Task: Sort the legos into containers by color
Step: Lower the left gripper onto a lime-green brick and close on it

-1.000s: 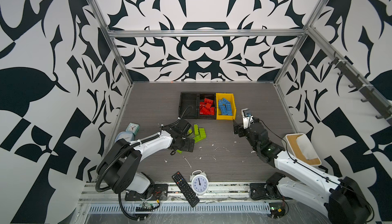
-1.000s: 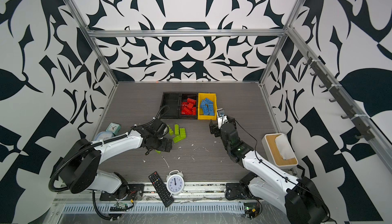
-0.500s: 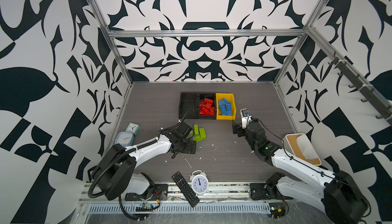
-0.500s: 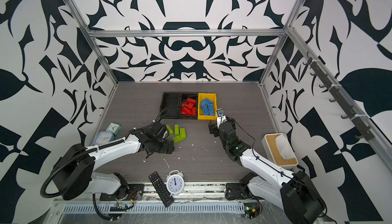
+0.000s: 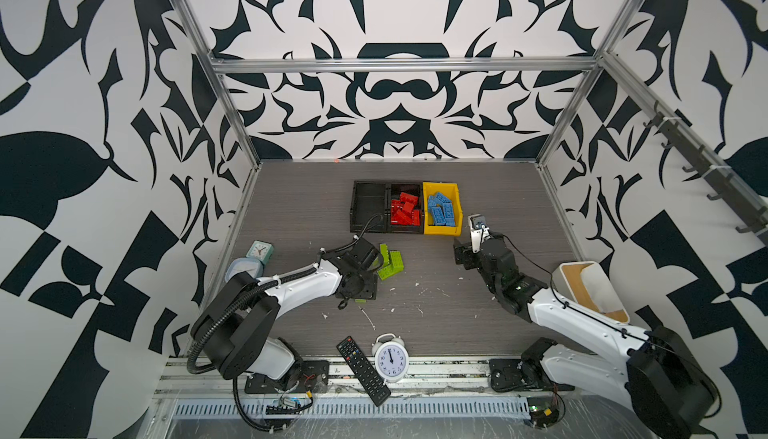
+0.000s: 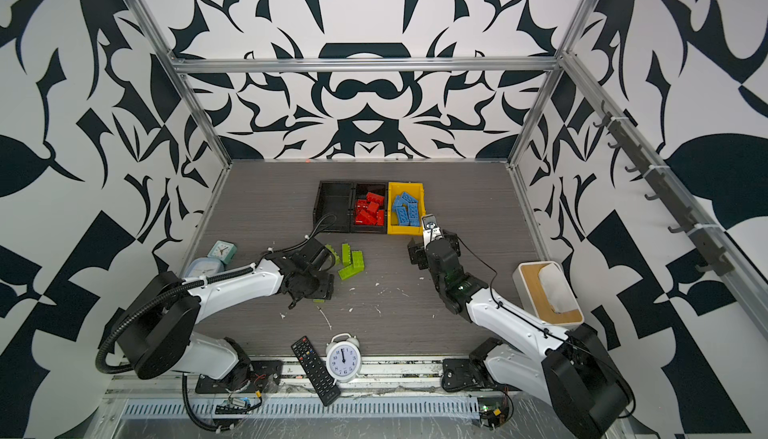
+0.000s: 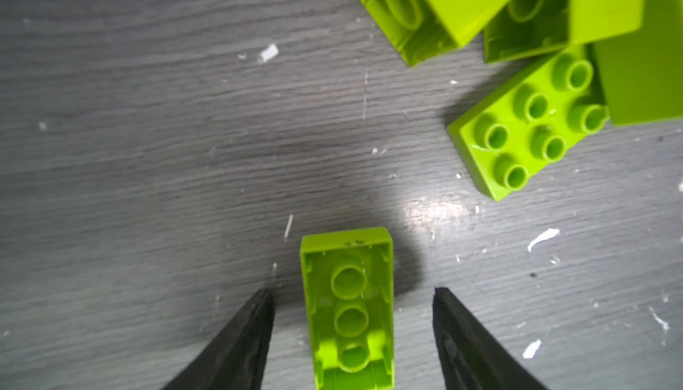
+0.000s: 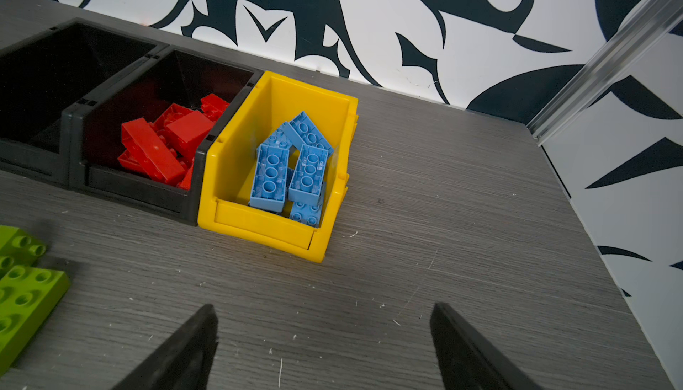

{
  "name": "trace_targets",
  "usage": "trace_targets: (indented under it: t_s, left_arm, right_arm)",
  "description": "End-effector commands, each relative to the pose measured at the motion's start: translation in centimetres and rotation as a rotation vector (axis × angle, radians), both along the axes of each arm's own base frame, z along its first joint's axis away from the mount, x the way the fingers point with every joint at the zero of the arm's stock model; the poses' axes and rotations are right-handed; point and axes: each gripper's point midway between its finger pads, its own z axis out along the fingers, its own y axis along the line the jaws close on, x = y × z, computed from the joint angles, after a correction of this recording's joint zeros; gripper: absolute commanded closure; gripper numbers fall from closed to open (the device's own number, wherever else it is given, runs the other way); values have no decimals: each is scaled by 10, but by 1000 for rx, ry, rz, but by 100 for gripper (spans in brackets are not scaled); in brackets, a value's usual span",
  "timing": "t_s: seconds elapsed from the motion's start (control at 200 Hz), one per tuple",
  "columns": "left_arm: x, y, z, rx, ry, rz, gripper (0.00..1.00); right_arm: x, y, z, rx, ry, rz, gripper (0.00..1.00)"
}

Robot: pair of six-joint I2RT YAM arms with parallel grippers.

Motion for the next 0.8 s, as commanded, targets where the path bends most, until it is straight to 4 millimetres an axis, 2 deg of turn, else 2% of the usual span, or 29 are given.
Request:
trace_targets:
  t_s: [0.0, 0.075, 0.15, 0.435, 0.535, 0.795]
  left_arm:
    - [-12, 13, -11, 63, 55, 14, 35]
    - [-12, 13, -12, 65, 56, 10, 40]
    - [-11, 13, -14, 69, 60, 6, 49]
    - [-11, 18, -20, 109, 72, 1, 51]
    - [-10, 16, -19, 110, 73, -1, 65]
    - [-7, 12, -10, 83, 51, -7, 66]
  right_arm:
    - [7, 5, 21, 42, -39, -6, 8]
    - [7, 5, 20, 41, -35, -4, 8]
    - [7, 5, 20, 41, -34, -4, 8]
    - [6, 5, 21, 41, -34, -3, 8]
    - [7, 4, 19, 46, -31, -9, 7]
    - [6, 4, 19, 51, -29, -9, 7]
